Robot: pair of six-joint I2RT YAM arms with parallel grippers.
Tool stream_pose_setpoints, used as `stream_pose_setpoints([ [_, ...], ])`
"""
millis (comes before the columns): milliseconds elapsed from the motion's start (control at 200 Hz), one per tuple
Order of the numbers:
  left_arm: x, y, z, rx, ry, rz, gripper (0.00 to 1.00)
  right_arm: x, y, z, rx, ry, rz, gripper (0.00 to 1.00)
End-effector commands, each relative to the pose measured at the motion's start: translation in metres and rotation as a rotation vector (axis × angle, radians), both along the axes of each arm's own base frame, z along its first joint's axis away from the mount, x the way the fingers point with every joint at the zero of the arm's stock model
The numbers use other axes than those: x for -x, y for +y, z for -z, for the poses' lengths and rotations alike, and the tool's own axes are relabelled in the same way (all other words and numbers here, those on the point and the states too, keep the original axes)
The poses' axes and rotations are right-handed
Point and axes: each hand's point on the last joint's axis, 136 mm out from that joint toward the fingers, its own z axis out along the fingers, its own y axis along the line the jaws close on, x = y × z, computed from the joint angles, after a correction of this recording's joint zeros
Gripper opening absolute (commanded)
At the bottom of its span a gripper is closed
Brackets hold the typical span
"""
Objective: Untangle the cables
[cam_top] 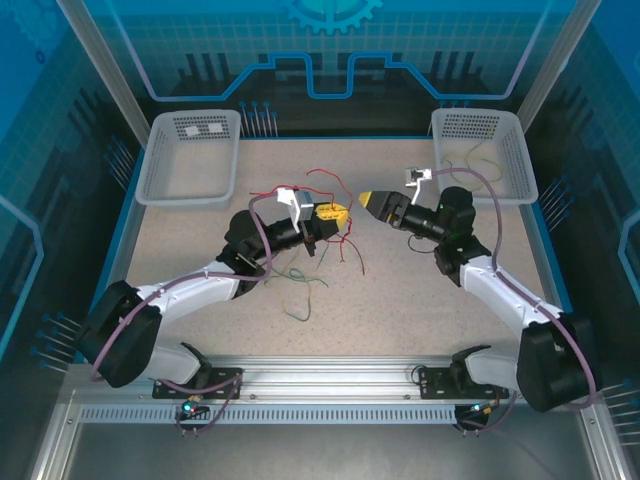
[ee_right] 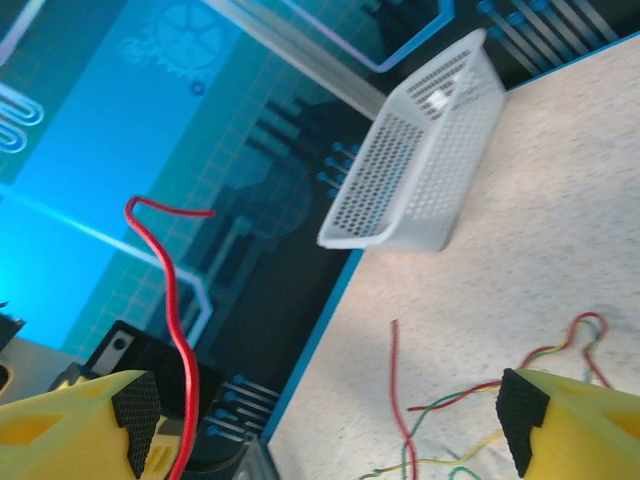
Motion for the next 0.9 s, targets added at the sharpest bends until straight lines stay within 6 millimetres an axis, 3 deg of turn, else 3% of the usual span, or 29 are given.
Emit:
stream_pose_setpoints([
  [0,0.001,0.004,-0.009,0.029,-0.027,-0.007,0.00,0.014,0.020,-0.028,-0.072,-0.068,-0.111,0.90],
  [180,-0.001,0.003,-0.007,0.022,-0.021,-0.009,0.00,0.013,0.043,-0.035,-0.098,-0.058,-0.171,0.78],
  [270,-0.003,0.004,-0.007,0.021,-0.025,-0.022,0.00,0.012,0.051,-0.035,-0.108,-0.035,-0.197,0.58],
  [420,-0.013,0.013,-0.003,0.025,-0.012,-0.107,0.00,0.005,0.051,-0.034,-0.090,-0.016,-0.168,0.10],
  [485,-0.021,0.022,0.001,0.029,0.001,-0.180,0.00,0.002,0.047,-0.030,-0.058,-0.012,-0.132,0.00],
  [735,-0.055,0.069,0.021,-0.013,0.066,-0.470,0.00,0.005,0.029,-0.033,0.053,-0.064,-0.042,0.00],
  [895,-0.064,0.094,0.032,-0.022,0.095,-0.571,0.00,0.004,0.016,-0.037,0.029,-0.074,-0.018,0.00],
])
